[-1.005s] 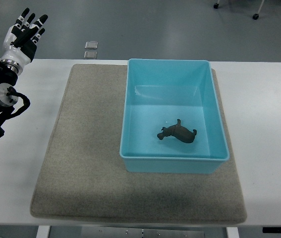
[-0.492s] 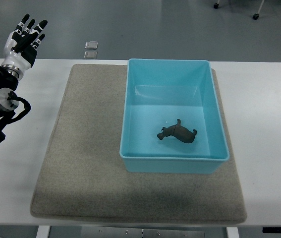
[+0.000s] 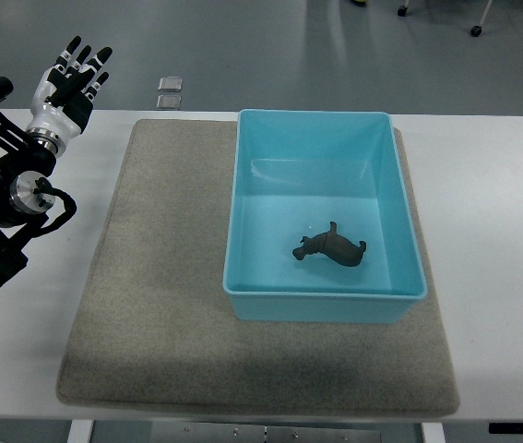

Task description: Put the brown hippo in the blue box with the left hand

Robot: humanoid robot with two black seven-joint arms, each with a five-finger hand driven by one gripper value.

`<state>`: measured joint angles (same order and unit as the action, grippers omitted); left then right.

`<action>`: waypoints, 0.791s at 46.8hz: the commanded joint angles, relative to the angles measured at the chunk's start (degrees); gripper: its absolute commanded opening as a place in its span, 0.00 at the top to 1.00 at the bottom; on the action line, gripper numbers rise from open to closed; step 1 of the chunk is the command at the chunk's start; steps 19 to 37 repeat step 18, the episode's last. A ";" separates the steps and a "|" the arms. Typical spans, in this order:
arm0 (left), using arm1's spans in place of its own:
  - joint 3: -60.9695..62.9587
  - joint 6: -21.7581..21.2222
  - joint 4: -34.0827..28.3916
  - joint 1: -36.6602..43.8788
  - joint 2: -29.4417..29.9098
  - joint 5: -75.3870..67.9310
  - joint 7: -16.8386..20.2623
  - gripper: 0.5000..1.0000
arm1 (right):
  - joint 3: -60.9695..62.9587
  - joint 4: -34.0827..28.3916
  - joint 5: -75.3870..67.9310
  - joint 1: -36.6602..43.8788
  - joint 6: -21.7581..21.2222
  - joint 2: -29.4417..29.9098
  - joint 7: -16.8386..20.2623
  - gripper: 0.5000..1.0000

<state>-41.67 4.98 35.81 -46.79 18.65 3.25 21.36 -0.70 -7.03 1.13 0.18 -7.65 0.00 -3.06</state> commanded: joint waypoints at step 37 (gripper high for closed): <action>0.01 -0.32 0.23 0.39 -0.81 0.00 0.09 0.00 | -0.09 -0.35 0.36 0.00 -0.69 0.00 -0.01 0.13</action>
